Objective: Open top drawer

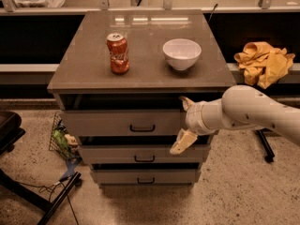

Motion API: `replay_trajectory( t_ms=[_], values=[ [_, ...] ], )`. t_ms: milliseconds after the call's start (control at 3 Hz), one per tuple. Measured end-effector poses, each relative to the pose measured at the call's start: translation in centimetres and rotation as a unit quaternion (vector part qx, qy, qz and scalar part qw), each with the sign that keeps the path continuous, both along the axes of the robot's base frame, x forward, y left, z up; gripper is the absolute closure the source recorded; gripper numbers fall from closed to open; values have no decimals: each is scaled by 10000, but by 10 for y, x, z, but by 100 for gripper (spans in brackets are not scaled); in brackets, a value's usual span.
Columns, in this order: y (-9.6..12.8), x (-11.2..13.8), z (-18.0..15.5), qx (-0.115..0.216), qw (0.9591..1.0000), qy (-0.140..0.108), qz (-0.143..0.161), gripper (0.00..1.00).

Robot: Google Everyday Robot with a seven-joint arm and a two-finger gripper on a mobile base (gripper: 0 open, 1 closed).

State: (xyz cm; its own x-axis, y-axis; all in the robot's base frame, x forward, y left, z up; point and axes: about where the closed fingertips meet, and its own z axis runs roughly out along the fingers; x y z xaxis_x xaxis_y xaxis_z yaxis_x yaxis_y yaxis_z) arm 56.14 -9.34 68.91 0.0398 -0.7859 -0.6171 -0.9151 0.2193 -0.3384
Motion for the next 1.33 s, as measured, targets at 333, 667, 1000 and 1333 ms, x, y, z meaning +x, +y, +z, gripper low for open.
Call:
replay_trajectory(
  t_ms=[333,667,1000,1333],
  values=[
    [-7,18,-13,-206,9997,104,-121,0],
    [-6,18,-14,-213,9996,114,-115,17],
    [-4,18,-15,-213,9996,119,-101,41],
    [-3,17,-15,-213,9997,124,-87,64]
  ],
)
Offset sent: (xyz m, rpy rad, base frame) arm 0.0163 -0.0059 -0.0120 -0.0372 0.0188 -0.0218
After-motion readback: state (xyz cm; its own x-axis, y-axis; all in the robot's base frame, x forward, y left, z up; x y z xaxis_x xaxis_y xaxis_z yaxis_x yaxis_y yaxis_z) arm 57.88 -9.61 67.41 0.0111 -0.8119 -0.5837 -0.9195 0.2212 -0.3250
